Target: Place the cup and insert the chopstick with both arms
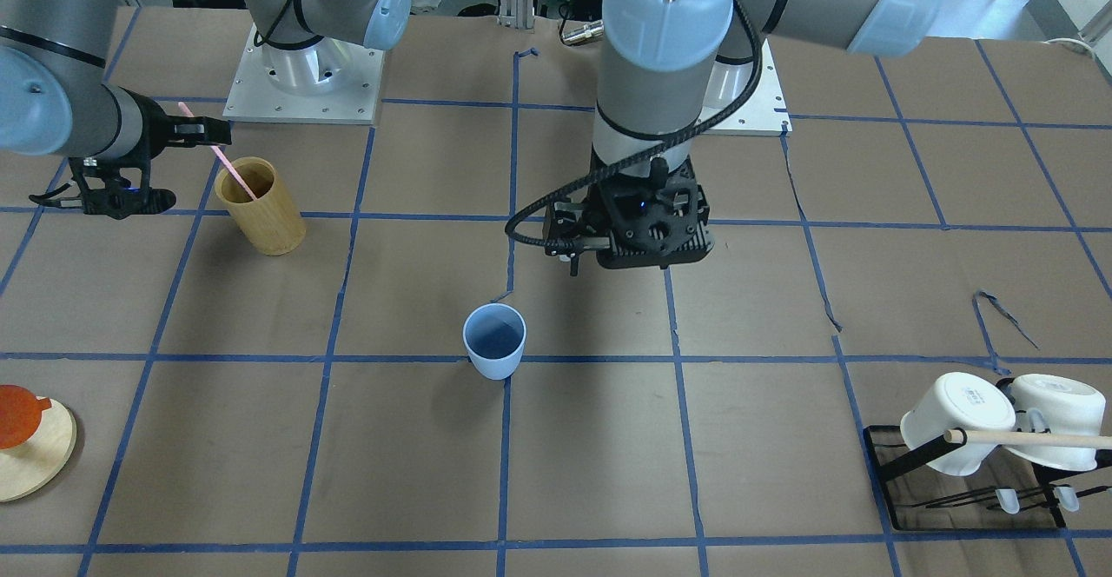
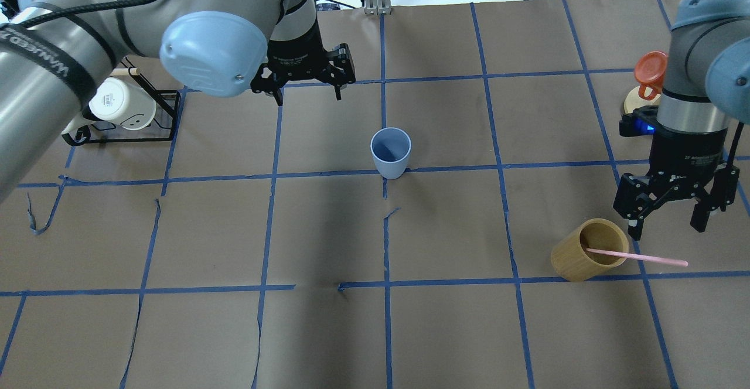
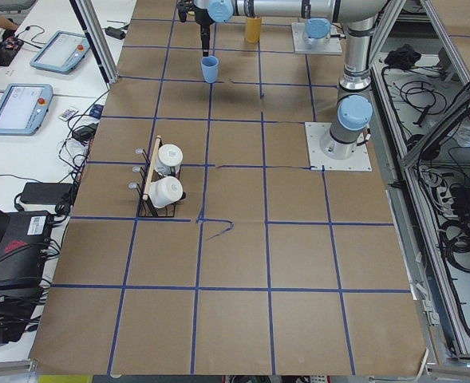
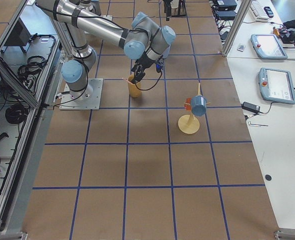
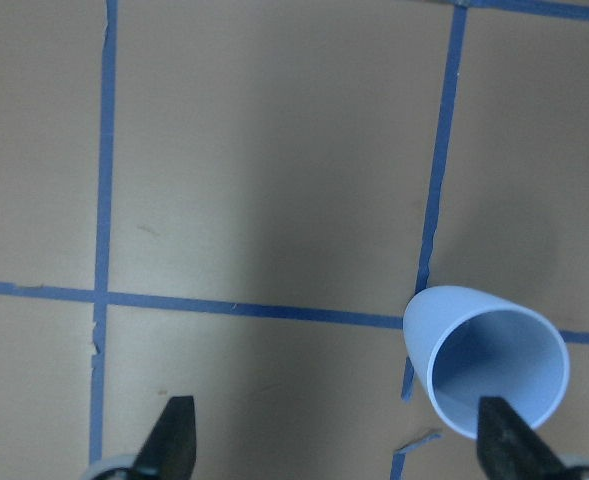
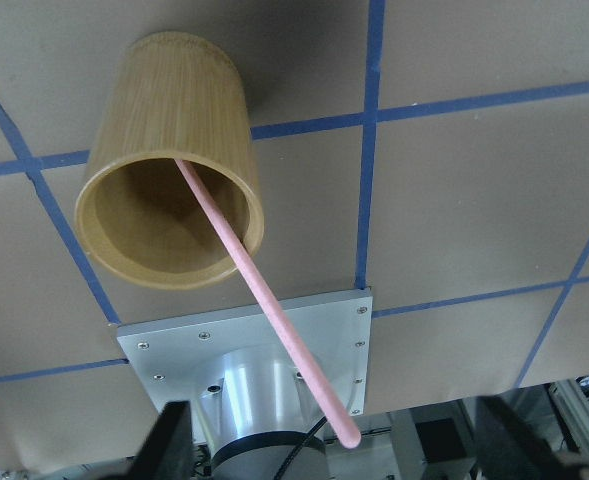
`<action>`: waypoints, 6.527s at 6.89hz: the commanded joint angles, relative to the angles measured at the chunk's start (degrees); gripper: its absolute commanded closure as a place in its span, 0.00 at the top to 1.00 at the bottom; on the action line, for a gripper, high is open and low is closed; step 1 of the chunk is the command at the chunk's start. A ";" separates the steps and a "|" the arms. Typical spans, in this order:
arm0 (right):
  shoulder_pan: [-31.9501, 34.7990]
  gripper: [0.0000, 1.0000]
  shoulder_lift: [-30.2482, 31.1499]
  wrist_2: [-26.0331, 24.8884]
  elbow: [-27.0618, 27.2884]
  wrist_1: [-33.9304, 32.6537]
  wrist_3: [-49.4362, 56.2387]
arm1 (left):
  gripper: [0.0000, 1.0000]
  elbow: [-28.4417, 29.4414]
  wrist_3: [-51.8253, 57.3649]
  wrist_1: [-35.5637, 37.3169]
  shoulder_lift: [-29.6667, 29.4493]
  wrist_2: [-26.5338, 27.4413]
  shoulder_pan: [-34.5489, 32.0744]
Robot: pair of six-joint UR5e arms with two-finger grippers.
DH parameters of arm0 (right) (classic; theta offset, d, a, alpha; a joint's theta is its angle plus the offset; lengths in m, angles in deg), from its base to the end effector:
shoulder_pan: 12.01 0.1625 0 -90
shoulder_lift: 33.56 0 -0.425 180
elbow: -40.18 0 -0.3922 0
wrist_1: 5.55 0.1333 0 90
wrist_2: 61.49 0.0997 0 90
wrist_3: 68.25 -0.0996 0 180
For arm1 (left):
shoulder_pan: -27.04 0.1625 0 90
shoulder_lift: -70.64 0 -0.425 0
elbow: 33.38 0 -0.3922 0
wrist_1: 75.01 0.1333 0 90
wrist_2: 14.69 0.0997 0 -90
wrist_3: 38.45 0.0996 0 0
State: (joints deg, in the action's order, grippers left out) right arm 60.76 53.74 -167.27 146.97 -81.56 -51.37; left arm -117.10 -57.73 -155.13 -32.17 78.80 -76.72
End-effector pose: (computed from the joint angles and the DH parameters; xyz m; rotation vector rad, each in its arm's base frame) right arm -0.0230 -0.4326 0.3212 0.1121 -2.9032 -0.9527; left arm -0.2637 -0.5421 0.4389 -0.1519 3.0940 -0.1137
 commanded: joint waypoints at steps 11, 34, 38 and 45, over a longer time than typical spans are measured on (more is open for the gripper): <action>-0.26 0.35 0.06 -2.24 2.72 7.72 0.17 | 1.00 -5.93 15.50 -2.76 12.46 -1.56 12.35; 10.99 0.00 -10.74 77.95 -26.63 22.83 -46.76 | 1.00 -6.11 18.14 -2.23 12.90 -1.47 15.69; 11.16 0.05 -17.08 86.70 -24.19 22.83 -46.32 | 1.00 -6.11 18.05 -2.41 12.90 -1.30 15.43; 13.36 0.92 -17.53 89.25 -17.32 19.84 -46.76 | 1.00 -5.67 17.35 -3.90 12.46 -3.67 14.99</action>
State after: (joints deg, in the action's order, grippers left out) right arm 74.13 36.04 -78.07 129.33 -61.92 -98.08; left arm -122.94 -40.36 -158.98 -19.49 75.11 -61.66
